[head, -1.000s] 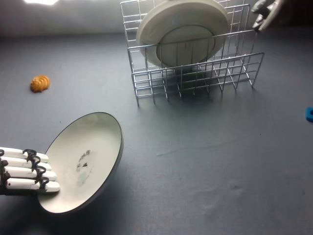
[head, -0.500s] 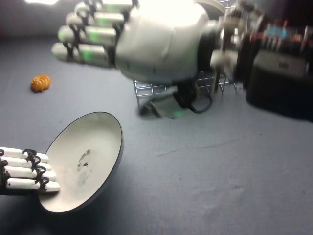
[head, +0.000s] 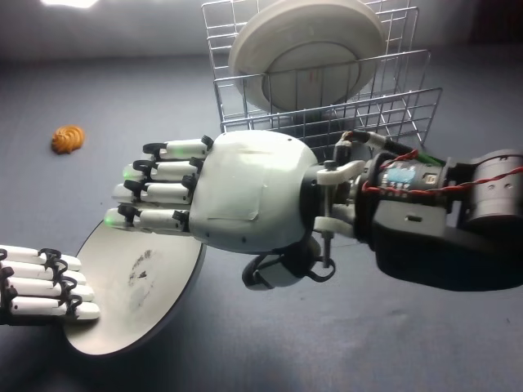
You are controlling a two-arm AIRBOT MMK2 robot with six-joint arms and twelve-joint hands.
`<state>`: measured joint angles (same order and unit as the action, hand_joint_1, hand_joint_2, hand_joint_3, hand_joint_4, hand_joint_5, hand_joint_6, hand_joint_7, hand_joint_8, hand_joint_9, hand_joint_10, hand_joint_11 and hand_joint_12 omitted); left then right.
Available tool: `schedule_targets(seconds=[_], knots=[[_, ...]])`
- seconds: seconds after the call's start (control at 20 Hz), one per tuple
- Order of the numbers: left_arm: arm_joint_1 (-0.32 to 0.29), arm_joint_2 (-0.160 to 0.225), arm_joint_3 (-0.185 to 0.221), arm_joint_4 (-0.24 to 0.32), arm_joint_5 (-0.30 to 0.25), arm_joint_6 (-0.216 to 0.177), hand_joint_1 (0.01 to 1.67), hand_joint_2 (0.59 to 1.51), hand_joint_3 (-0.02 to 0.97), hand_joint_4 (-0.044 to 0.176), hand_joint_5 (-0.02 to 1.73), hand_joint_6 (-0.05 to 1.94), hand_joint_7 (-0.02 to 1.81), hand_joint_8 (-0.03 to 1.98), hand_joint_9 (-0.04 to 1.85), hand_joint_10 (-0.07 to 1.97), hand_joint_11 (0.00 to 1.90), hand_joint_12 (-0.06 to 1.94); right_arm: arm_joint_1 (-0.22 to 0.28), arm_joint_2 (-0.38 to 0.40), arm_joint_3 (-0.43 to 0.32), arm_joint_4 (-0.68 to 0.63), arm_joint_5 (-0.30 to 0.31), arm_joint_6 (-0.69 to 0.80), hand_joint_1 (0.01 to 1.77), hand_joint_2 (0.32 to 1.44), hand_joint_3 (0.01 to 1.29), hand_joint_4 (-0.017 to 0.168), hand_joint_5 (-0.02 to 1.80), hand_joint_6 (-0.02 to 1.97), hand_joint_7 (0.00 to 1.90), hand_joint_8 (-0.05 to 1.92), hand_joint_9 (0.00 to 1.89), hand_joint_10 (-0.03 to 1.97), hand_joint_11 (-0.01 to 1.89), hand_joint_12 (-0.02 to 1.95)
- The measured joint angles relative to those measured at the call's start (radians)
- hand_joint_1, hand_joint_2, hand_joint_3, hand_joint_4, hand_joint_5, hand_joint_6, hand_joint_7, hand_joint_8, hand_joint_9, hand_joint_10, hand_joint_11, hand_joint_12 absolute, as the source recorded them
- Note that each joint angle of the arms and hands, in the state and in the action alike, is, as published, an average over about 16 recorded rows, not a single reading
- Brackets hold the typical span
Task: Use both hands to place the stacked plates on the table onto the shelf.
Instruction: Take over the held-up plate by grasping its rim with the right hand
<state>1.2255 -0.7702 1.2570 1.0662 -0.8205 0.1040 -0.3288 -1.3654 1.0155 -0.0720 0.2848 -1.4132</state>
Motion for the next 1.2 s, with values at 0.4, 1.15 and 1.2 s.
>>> schedule_targets(seconds=[0.4, 1.15, 1.2], knots=[[0.000, -0.001, 0.001, 0.000, -0.001, 0.000, 0.02, 1.169, 0.021, -0.002, 0.01, 0.01, 0.02, -0.01, 0.02, 0.01, 0.01, -0.03, -0.024, -0.102, 0.061, 0.000, -0.015, -0.040, 1.10, 0.94, 0.01, 0.004, 0.02, 0.04, 0.01, 0.02, 0.02, 0.02, 0.02, 0.27], [0.000, -0.004, 0.005, -0.001, -0.002, 0.000, 0.02, 1.165, 0.021, -0.002, 0.01, 0.01, 0.02, -0.01, 0.02, 0.01, 0.01, -0.03, -0.033, -0.235, 0.174, 0.000, -0.022, -0.076, 1.04, 1.00, 0.01, 0.005, 0.16, 0.04, 0.23, 0.02, 0.25, 0.03, 0.08, 0.75], [0.000, -0.004, 0.005, -0.001, -0.002, 0.000, 0.02, 1.164, 0.021, -0.002, 0.01, 0.00, 0.02, -0.01, 0.02, 0.01, 0.01, -0.03, -0.034, -0.240, 0.179, 0.000, -0.021, -0.079, 1.03, 1.01, 0.01, 0.005, 0.20, 0.04, 0.28, 0.02, 0.31, 0.04, 0.12, 0.80]])
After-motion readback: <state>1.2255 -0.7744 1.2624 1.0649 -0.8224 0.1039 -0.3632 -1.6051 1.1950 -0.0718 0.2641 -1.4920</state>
